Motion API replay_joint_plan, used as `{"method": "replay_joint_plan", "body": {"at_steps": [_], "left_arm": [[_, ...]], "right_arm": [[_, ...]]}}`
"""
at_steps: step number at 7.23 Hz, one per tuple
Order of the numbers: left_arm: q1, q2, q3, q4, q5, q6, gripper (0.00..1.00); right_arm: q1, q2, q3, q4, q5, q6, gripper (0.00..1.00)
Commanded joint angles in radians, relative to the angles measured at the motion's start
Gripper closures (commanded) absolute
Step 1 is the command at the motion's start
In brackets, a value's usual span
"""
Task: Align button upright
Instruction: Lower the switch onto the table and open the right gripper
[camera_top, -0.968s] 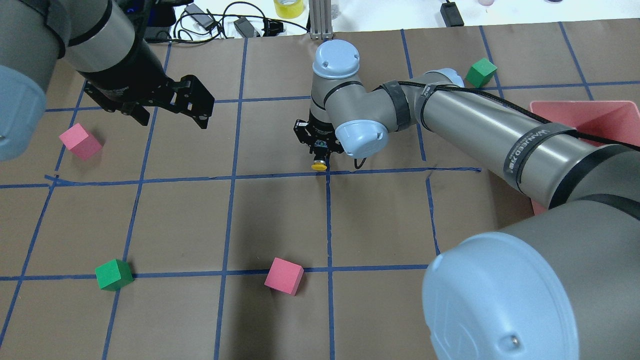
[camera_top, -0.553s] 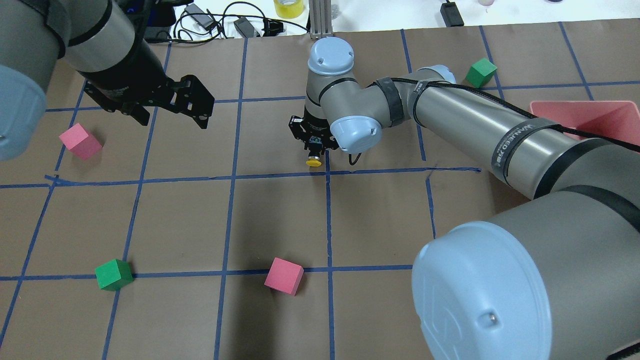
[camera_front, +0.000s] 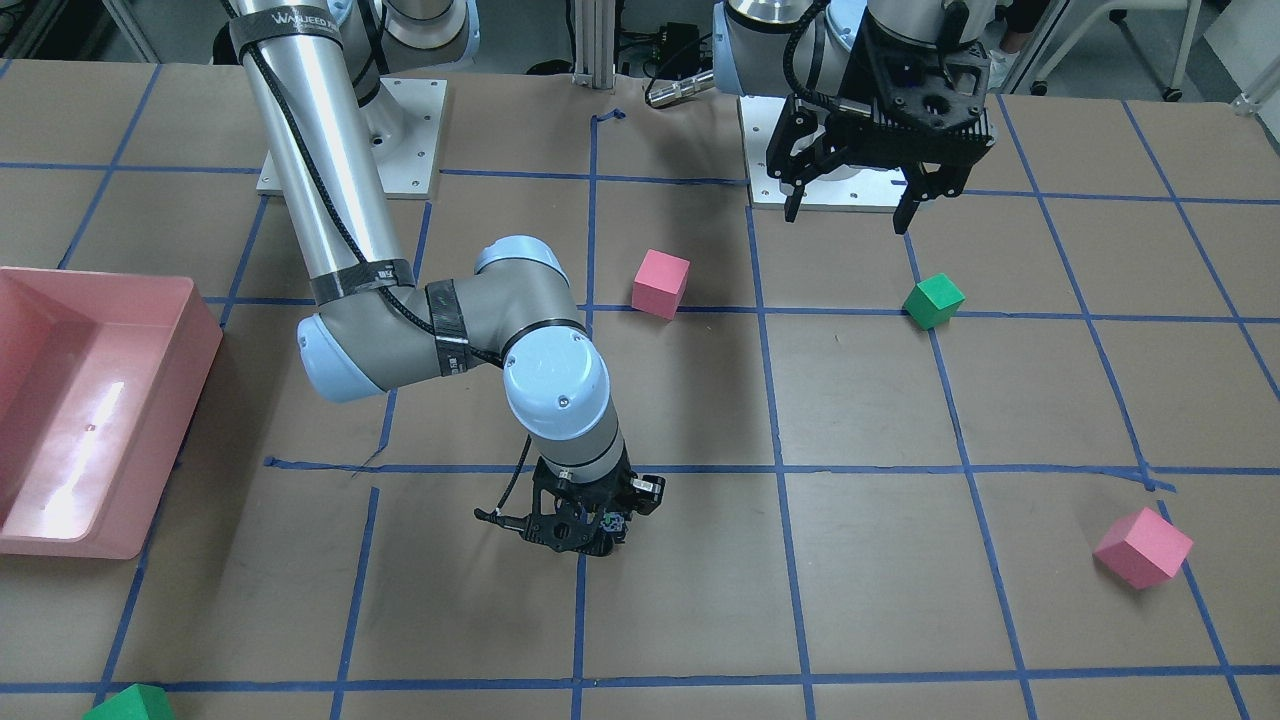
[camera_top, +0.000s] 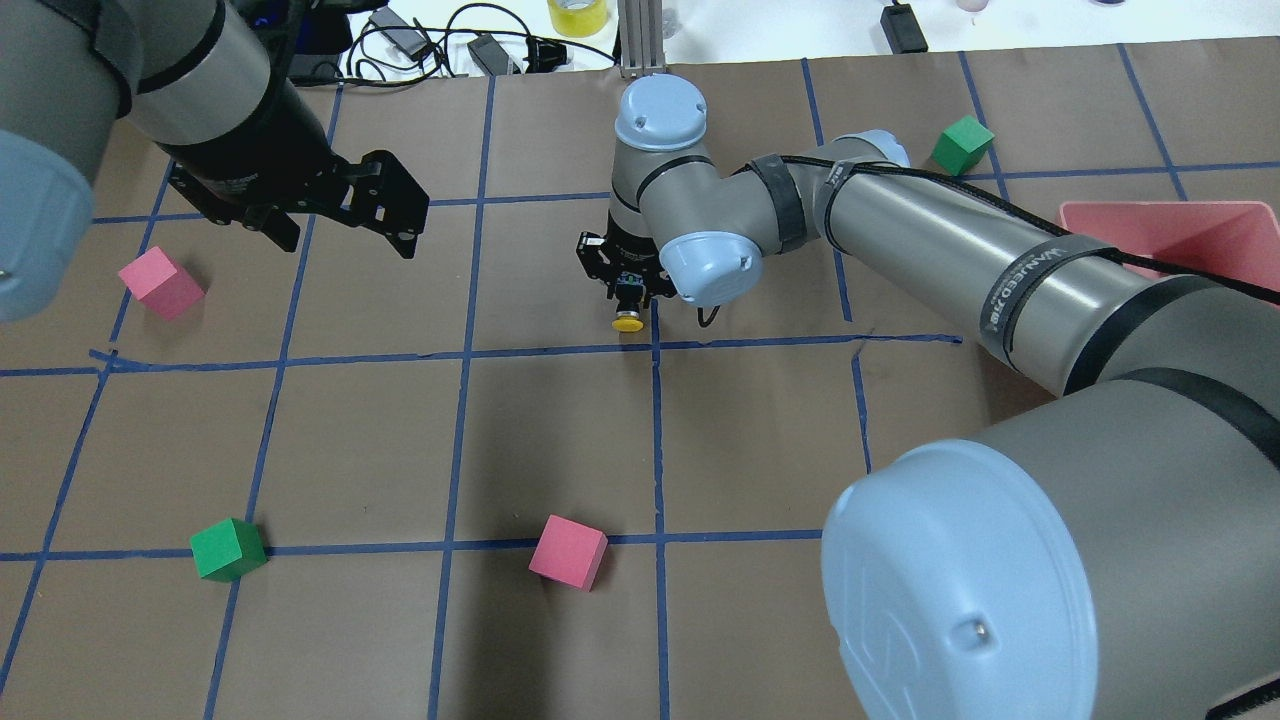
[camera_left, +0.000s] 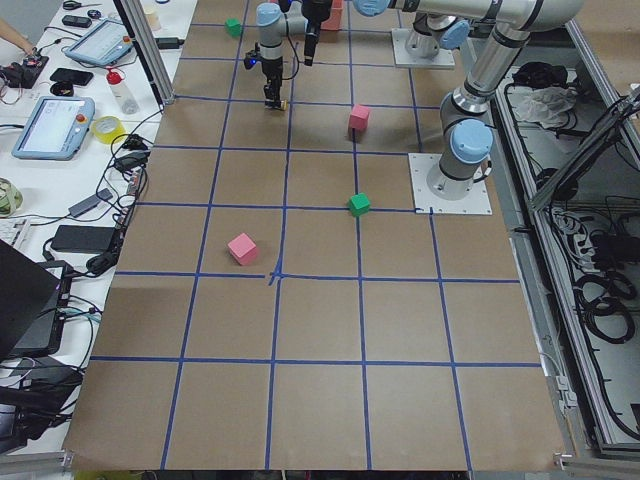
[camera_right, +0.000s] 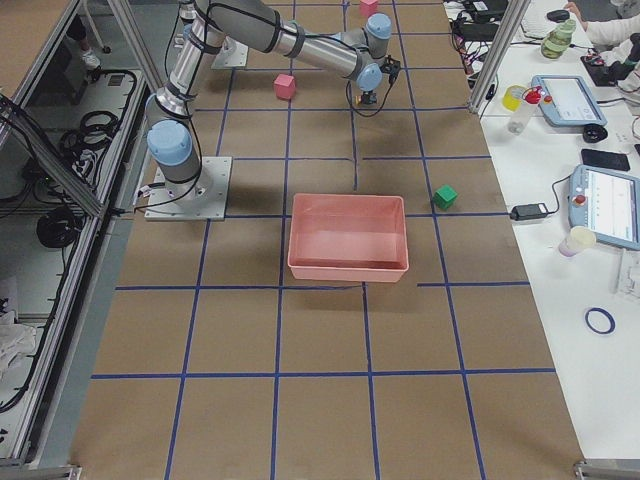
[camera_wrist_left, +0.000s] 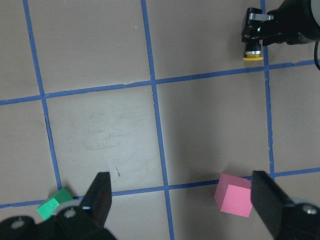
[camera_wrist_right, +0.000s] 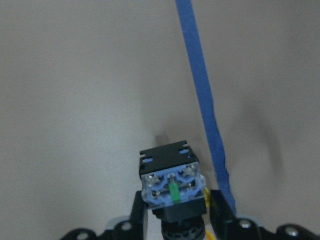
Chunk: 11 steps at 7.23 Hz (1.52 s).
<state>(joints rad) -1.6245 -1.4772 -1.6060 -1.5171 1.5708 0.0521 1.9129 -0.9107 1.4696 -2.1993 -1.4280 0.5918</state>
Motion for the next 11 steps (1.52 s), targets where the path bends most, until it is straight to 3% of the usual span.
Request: {"method": "replay_joint_plan", "body": {"at_steps": [1,4,5,8,9,11], "left_arm": [[0.0,0.0,0.0,0.0,0.0,0.0,0.0],[-0.002,0.0,-0.002,-0.005,0.0,-0.002,0.0],[-0.005,0.0,-0.005,-0.005,0.0,-0.011,0.0],[-0.008,0.003,-0.018,0.006,-0.002,-0.021,0.0],[-0.008,0.006,-0.035,0.012,-0.003,-0.04,0.0],[-0.011,0.002,-0.113,0.139,-0.002,-0.054,0.0]], "right_arm": [[0.0,-0.005,0.004,0.0,0.0,-0.015,0.01],[0.0,-0.039,0.011,0.0,-0.015,-0.03,0.0],[-0.002,-0.078,0.027,0.015,-0.032,-0.109,0.0],[-0.037,-0.166,0.124,0.023,-0.057,-0.226,0.0],[-0.052,-0.194,0.123,0.07,-0.055,-0.246,0.0],[-0.127,-0.272,0.123,0.212,-0.055,-0.341,0.0]]}}
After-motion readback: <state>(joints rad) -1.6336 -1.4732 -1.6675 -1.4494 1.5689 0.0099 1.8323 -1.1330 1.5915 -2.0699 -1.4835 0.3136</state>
